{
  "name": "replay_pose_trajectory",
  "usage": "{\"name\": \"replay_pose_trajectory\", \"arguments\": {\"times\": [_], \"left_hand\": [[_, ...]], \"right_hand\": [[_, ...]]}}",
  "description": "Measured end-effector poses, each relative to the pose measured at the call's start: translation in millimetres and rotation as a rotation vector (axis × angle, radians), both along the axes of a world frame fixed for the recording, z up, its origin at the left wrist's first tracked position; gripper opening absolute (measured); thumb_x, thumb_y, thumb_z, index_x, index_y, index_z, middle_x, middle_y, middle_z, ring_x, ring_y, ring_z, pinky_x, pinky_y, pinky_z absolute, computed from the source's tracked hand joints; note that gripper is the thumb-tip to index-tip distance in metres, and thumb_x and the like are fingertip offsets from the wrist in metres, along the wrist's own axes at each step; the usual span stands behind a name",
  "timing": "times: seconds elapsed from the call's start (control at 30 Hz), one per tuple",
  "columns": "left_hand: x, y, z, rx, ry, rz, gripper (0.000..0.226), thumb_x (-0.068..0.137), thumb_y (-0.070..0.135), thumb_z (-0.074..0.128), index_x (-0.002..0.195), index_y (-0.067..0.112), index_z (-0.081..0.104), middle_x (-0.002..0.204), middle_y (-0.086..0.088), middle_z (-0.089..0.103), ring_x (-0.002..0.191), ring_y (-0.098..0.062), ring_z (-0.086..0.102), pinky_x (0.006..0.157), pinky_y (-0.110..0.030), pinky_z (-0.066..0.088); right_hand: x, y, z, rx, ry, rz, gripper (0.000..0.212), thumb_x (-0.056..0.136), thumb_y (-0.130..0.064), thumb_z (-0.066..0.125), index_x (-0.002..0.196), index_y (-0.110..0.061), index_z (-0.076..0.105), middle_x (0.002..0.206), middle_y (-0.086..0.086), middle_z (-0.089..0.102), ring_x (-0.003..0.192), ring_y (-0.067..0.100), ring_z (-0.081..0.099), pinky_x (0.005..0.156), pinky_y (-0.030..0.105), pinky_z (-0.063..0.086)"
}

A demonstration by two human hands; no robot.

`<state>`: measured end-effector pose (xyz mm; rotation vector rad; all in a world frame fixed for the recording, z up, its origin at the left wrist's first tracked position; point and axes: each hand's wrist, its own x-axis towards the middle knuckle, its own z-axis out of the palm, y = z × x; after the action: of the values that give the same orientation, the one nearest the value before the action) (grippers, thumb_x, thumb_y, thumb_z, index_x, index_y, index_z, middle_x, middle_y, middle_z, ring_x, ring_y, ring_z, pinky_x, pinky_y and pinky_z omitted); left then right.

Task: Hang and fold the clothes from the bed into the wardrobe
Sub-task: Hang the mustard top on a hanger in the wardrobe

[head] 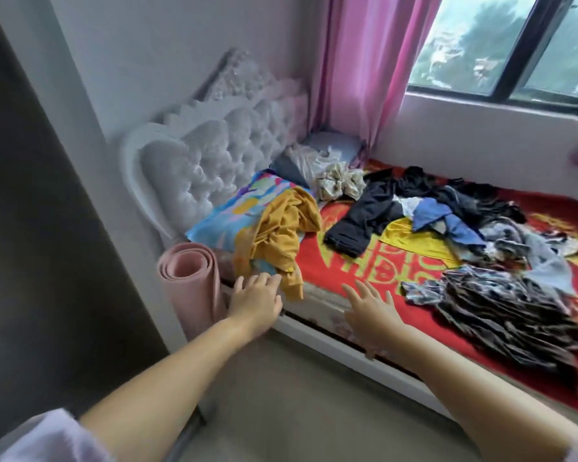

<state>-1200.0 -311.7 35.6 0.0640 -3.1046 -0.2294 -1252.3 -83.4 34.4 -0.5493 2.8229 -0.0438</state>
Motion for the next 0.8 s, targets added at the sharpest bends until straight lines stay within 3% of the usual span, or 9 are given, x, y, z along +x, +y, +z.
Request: {"name": "replay_pose_trajectory", "arguments": {"times": [0.23, 0.6, 0.8], "left_hand": [[-86.6, 15.7, -30.4, 0.038, -0.103, -0.028, 0.043, 0.099, 0.029, 0.038, 0.141, 0.019, 0.036, 0.138, -0.003, 0.046, 0.13, -0.022, 0.04, 0.113, -0.044, 0.021], [-300.3, -51.0, -67.6, -0.031, -0.22, -0.033, 0.042, 0.098, 0.029, 0.034, 0.139, 0.02, 0.039, 0.138, -0.004, 0.047, 0.129, -0.023, 0.041, 0.108, -0.043, 0.025], [-390.9, -70.1, -98.1, -0.033, -0.304, -0.004, 0.038, 0.098, 0.029, 0.035, 0.133, 0.019, 0.044, 0.133, -0.005, 0.051, 0.126, -0.023, 0.044, 0.107, -0.042, 0.027]], "right_hand": [[-75.2, 16.4, -30.2, -0.013, -0.095, -0.052, 0.06, 0.1, -0.026, 0.038, 0.153, -0.024, 0.01, 0.161, 0.008, 0.002, 0.149, 0.025, -0.004, 0.117, 0.057, 0.004], [-274.9, -46.8, -63.1, 0.004, -0.13, -0.176, 0.054, 0.1, -0.018, 0.03, 0.152, -0.021, 0.016, 0.161, 0.009, 0.003, 0.148, 0.026, 0.0, 0.116, 0.057, 0.006], [-361.0, -77.2, -101.0, 0.05, -0.242, -0.211, 0.054, 0.098, -0.015, 0.03, 0.15, -0.018, 0.019, 0.16, 0.011, 0.006, 0.148, 0.028, 0.002, 0.115, 0.058, 0.011]]}}
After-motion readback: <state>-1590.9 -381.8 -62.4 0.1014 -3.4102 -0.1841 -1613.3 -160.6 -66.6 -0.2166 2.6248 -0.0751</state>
